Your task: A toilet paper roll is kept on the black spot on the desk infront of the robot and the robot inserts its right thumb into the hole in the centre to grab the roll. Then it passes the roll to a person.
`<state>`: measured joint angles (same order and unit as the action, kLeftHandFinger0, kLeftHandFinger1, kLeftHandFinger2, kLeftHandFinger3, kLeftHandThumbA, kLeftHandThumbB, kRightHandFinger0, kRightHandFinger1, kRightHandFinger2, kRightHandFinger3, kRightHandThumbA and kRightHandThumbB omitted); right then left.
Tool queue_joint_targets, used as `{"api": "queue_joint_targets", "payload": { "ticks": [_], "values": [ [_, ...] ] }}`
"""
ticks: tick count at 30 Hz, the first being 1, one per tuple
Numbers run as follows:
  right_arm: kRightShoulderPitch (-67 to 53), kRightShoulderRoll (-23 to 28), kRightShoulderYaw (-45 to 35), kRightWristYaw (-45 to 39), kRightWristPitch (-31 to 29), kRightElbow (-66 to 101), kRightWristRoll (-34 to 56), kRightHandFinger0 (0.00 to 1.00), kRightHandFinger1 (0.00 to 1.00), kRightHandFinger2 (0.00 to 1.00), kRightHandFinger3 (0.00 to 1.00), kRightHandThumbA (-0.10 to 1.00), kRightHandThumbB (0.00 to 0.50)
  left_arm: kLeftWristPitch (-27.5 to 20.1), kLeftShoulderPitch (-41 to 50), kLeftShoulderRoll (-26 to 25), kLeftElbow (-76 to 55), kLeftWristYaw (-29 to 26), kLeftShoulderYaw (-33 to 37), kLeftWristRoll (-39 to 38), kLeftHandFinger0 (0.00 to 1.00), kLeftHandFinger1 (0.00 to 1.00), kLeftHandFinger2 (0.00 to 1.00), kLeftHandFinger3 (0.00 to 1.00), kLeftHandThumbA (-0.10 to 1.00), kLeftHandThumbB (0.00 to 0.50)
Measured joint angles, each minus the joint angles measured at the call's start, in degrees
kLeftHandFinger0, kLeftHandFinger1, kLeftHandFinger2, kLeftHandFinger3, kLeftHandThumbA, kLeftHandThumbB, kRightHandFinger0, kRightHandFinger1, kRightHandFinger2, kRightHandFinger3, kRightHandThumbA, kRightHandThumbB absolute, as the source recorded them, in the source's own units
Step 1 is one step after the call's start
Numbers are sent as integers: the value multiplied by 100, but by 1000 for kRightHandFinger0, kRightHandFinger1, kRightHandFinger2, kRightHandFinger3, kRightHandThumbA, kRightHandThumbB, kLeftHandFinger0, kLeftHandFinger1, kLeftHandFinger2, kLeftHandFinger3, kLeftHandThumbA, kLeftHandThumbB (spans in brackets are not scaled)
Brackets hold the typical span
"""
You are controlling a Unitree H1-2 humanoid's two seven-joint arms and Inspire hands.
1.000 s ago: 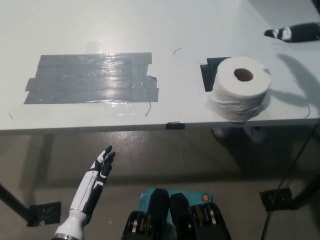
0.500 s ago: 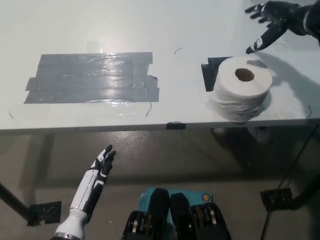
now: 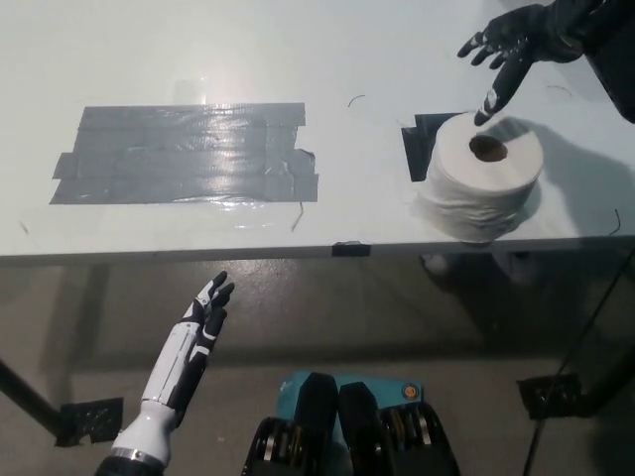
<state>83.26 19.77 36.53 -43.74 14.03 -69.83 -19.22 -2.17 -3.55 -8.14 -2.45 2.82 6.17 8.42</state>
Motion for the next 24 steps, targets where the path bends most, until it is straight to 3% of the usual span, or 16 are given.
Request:
{"api": "queue_joint_targets", "payload": {
  "ticks": [3, 7, 16, 24],
  "values": [
    [-4, 0, 44, -46, -86, -12, -94, 1000, 1000, 1000, 1000, 891, 405, 1, 0, 0, -30, 18, 2, 7, 1000, 1000, 1000, 1000, 987, 64],
    [-9, 0, 71, -62, -177, -56, -226, 1000, 1000, 1000, 1000, 840, 442, 3, -15, 3, -36, 45, 3, 15, 1000, 1000, 1000, 1000, 981, 65],
    [-32, 0, 82, -76, -311, -155, -429, 1000, 1000, 1000, 1000, 818, 426, 4, -31, 2, -36, 53, 2, 21, 1000, 1000, 1000, 1000, 1000, 77],
    [-65, -28, 25, -59, -396, -305, -500, 1000, 1000, 1000, 1000, 796, 452, 3, -49, 0, -35, 58, 3, 24, 1000, 1000, 1000, 1000, 1000, 88]
  ]
}}
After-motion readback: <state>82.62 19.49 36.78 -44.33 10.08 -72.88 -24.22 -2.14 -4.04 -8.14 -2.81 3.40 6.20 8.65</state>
